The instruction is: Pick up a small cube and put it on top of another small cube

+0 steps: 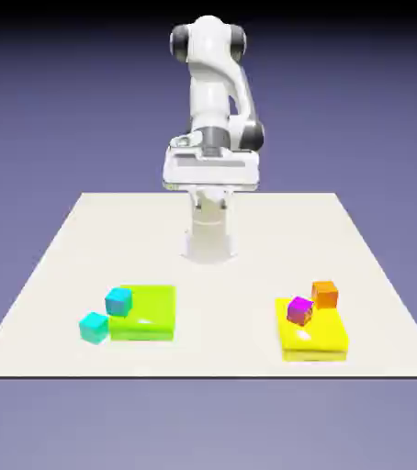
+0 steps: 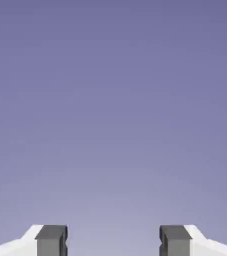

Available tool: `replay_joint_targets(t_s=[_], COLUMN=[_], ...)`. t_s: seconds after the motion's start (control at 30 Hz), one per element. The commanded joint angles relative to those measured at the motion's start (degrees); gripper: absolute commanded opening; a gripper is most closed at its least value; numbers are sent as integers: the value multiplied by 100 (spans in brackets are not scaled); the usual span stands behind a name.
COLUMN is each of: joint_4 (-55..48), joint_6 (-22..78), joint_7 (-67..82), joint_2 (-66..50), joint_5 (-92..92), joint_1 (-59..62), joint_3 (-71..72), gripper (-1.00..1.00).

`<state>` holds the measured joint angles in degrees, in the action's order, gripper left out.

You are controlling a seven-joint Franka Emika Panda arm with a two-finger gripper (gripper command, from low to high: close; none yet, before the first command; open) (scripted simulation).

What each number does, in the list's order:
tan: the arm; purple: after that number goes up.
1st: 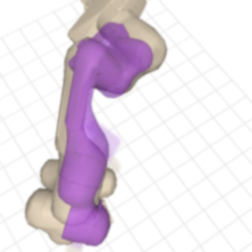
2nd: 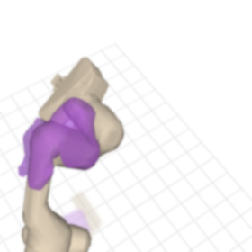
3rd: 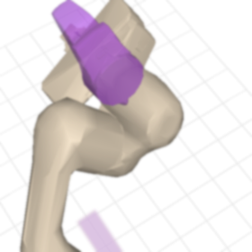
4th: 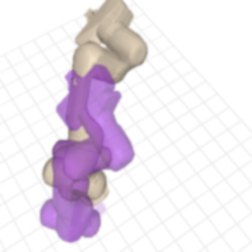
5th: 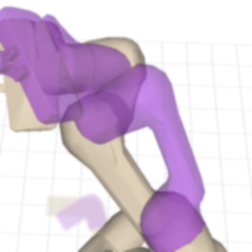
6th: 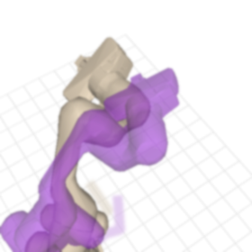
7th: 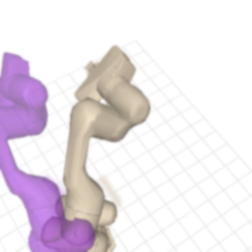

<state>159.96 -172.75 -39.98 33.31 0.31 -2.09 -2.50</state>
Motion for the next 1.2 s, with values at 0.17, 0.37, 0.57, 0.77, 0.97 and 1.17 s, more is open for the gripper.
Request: replay_joint_targets(t_s=[0.17, 0.37, 0.57, 0.77, 0.97, 1.17], joint_4=[-516, -1033, -1549, -2065, -2581, -3097], joint_6=[625, 1250, 1875, 2501, 3126, 3751], joint_7=[1234, 2468, 3701, 4935, 6169, 7403], joint_2=[326, 652, 978, 1304, 1630, 1956], joint_5=[155, 310, 465, 621, 776, 931], joint_1=[-698, -1396, -2094, -2792, -3489, -4187], joint_3=[-1246, -2492, -3738, -4984, -6230, -7476], gripper=[0, 0, 0, 0, 0, 0])
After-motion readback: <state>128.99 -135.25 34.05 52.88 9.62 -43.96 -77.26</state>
